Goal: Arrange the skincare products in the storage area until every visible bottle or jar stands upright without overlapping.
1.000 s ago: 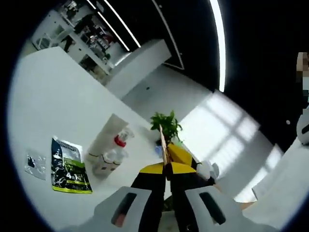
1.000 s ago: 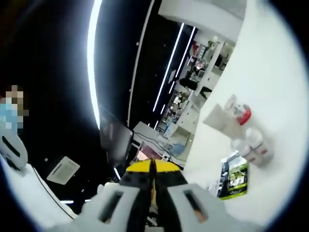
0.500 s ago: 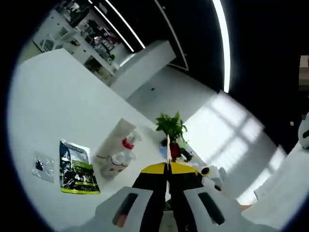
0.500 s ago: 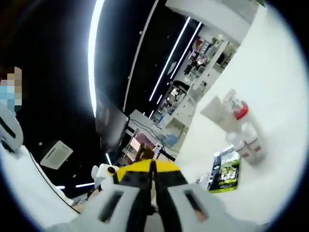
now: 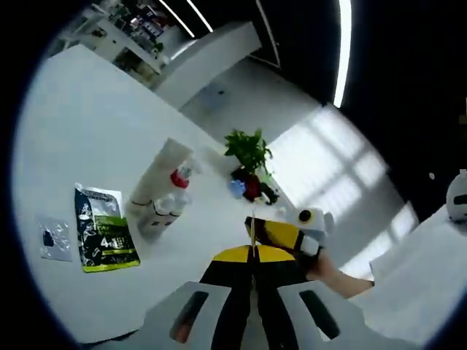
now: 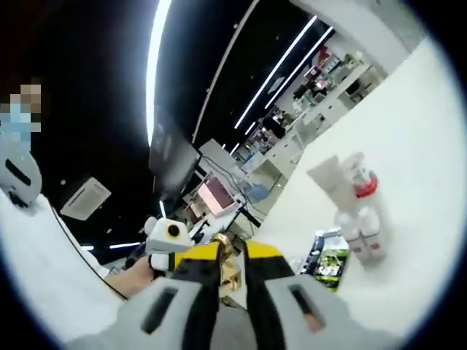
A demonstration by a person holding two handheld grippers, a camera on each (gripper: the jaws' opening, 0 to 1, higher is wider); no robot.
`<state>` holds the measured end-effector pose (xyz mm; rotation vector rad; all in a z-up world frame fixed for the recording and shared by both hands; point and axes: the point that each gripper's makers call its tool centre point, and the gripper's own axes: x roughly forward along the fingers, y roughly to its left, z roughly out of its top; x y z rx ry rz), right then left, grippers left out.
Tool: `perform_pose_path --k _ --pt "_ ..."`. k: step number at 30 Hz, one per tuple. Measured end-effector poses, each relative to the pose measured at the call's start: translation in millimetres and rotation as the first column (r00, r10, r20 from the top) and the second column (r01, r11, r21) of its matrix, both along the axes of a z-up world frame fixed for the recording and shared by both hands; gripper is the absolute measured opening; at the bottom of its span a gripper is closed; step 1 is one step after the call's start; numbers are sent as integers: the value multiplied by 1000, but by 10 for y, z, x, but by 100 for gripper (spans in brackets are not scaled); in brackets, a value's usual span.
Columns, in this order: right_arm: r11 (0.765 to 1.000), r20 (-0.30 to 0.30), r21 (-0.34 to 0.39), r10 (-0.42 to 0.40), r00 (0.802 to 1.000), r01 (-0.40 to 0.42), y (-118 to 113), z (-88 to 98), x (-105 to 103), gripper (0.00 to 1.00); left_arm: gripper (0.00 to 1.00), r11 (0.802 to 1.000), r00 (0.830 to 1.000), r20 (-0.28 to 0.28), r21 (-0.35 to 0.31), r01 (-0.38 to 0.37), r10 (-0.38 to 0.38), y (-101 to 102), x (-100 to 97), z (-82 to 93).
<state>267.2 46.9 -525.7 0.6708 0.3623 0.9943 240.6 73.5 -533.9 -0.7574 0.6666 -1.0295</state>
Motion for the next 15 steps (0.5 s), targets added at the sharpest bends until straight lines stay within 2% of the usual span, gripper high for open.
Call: perform_pose_path --k 1,3,7,11,15 --pt "999 2 -35 41 999 -41 17 -33 -48 12 0 1000 1000 -8 -3 15 -15 -17 -23 -8" --pt "997 13 -63 53 999 -52 25 -47 -54 12 0 998 997 -30 -2 64 -64 -47 -106 -30" --pt "994 9 -52 99 995 -99 63 -23 -128 12 0 995 993 -54 5 102 -102 -64 -180 -65" --pt "987 -30 -54 151 988 -152 121 -71 -197 8 0 993 990 -76 2 118 -117 -51 -217 -83" --pt "985 -33 -42 167 985 -168 154 -58 -233 4 0 992 988 -93 -1 125 -124 -23 -227 -91"
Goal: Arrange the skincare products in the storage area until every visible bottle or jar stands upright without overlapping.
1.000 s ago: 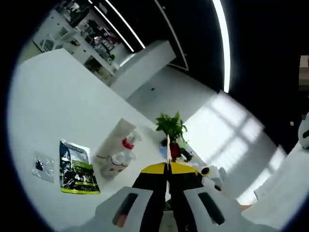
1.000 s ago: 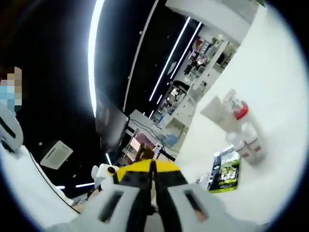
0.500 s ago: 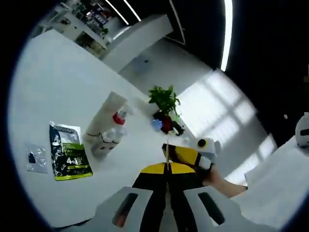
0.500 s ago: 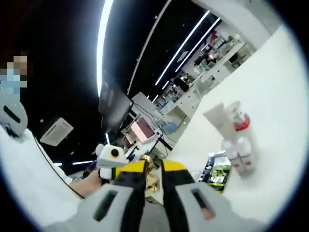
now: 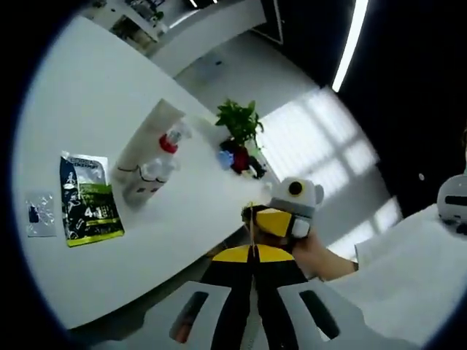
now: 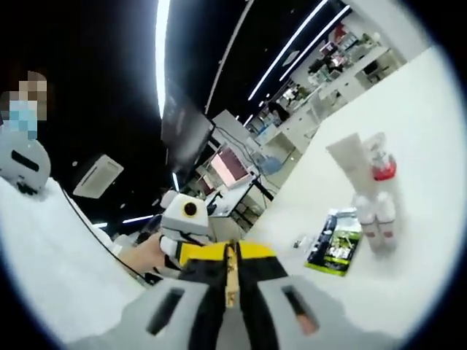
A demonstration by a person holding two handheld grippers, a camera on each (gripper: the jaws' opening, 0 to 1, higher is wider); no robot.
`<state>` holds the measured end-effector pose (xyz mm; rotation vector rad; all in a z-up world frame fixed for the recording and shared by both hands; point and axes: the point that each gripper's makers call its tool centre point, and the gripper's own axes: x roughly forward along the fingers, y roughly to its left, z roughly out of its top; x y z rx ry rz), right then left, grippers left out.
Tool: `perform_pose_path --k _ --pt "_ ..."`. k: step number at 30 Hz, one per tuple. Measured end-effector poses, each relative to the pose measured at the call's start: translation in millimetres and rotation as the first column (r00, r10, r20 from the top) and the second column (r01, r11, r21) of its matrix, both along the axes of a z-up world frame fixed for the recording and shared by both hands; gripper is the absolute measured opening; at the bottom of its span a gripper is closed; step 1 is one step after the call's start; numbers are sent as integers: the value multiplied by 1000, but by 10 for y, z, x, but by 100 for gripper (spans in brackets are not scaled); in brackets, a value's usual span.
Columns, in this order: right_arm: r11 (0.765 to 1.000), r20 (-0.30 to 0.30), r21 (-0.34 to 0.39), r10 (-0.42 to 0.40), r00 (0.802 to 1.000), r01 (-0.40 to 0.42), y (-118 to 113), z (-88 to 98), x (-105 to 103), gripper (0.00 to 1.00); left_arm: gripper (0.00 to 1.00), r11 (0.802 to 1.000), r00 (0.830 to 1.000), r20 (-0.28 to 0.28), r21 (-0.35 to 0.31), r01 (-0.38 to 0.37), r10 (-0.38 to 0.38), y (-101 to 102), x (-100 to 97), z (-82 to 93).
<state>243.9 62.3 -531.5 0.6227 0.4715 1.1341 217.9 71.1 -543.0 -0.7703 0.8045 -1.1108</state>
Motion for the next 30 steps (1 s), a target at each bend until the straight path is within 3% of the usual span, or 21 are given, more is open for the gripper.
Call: perform_pose_path --k 5,9,12,16,19,23,30 --pt "999 -24 48 -8 1000 9 -7 36 18 1 0 1000 1000 -1 -11 -12 12 14 25 24" --pt "994 -32 88 -56 998 59 -36 78 69 1 1 997 998 3 -38 -68 68 31 134 69" --pt "985 -48 141 -91 995 97 -74 129 101 1 4 996 997 20 -56 -73 75 20 152 110" --pt "967 -76 200 -144 987 157 -179 187 169 1 17 997 996 43 -36 -74 76 -1 132 75" --pt "947 -92 246 -188 978 206 -283 252 225 1 18 997 997 47 -37 -67 69 -28 81 42" --pt "933 -102 269 -217 971 237 -346 287 254 1 18 997 997 34 -42 -66 67 -61 28 3" --pt "934 -106 253 -234 966 254 -341 242 265 1 17 993 993 61 -64 -98 102 -63 37 62"
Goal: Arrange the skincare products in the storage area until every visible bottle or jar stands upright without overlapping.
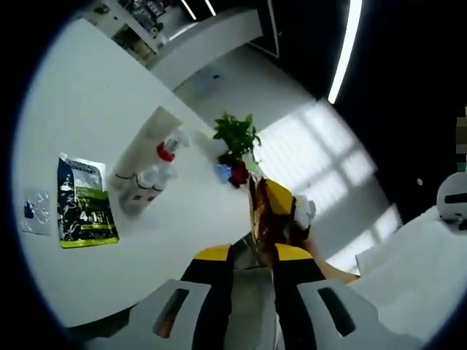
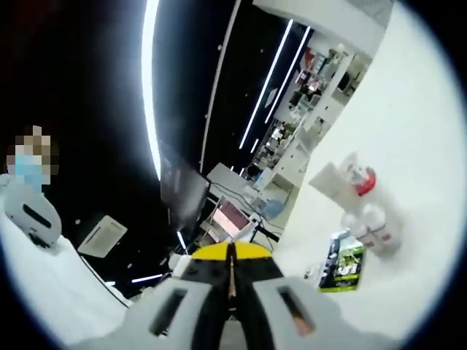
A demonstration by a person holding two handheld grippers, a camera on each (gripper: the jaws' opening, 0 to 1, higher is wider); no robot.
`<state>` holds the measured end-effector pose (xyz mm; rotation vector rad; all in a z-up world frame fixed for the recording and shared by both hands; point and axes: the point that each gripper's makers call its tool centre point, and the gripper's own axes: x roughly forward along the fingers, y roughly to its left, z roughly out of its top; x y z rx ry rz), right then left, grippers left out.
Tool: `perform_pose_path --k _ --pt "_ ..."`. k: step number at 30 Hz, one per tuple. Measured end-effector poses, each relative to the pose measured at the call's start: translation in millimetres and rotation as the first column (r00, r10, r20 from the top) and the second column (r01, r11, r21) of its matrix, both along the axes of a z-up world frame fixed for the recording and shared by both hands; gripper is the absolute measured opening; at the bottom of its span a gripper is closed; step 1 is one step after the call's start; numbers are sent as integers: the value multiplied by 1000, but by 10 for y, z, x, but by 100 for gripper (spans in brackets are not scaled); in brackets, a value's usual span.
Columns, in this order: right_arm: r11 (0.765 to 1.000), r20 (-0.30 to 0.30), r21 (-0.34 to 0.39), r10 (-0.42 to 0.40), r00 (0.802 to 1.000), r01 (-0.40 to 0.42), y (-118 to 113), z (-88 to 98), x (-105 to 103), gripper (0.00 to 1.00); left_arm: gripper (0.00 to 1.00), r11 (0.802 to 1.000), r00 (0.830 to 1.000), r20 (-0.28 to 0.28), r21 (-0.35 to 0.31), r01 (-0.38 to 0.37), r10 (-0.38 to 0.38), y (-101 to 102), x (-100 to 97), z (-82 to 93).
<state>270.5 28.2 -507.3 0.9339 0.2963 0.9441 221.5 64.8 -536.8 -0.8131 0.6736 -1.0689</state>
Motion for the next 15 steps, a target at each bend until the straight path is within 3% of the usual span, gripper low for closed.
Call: perform_pose_path --k 5,7,15 --pt "1000 -2 -7 -13 1000 13 1 -25 5 1 10 999 999 7 -19 -39 39 51 55 46" --pt "1000 -2 -15 -19 1000 18 -2 -35 8 1 0 999 999 12 -21 -45 45 67 52 50" --pt "999 7 -50 -12 1000 12 33 -59 -31 1 0 998 997 26 -4 -68 68 132 61 23"
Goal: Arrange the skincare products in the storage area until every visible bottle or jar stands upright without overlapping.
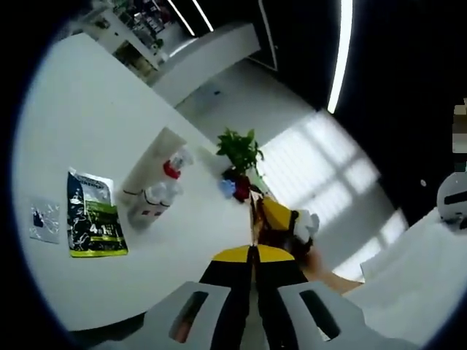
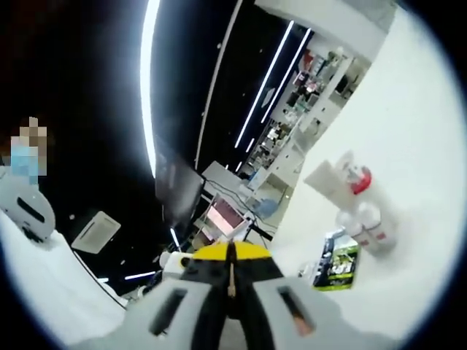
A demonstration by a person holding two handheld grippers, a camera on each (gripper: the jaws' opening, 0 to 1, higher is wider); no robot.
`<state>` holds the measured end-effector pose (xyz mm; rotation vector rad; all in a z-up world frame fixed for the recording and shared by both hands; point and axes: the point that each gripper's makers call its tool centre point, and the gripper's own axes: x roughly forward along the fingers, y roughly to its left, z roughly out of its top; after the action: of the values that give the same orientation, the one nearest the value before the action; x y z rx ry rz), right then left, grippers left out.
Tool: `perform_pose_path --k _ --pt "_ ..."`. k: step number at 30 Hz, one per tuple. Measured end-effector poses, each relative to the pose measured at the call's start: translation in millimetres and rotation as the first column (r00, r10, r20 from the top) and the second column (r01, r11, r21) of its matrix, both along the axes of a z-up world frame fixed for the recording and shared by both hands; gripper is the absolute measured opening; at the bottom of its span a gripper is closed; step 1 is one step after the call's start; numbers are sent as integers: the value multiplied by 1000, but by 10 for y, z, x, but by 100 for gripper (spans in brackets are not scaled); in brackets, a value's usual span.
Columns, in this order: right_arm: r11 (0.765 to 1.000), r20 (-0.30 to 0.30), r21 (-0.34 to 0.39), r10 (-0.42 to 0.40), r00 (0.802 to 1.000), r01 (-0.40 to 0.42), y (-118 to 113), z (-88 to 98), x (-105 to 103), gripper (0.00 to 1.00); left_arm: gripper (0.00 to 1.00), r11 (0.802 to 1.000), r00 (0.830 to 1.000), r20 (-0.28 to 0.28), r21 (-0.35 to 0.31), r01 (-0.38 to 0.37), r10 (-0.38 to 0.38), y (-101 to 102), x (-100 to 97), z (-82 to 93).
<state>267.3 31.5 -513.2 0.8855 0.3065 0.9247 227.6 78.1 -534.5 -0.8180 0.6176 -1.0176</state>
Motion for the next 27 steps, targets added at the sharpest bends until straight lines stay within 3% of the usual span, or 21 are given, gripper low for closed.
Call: perform_pose_path --k 11,23,27 --pt "992 62 -109 76 995 -69 191 10 -52 1 0 999 999 -28 -1 -32 32 217 36 3" --pt "982 88 -153 121 989 -106 400 56 37 1 0 998 998 -32 0 -60 60 393 64 1" --pt "965 110 -243 133 985 -104 481 -21 99 1 0 997 996 -38 2 -78 78 464 78 -24"
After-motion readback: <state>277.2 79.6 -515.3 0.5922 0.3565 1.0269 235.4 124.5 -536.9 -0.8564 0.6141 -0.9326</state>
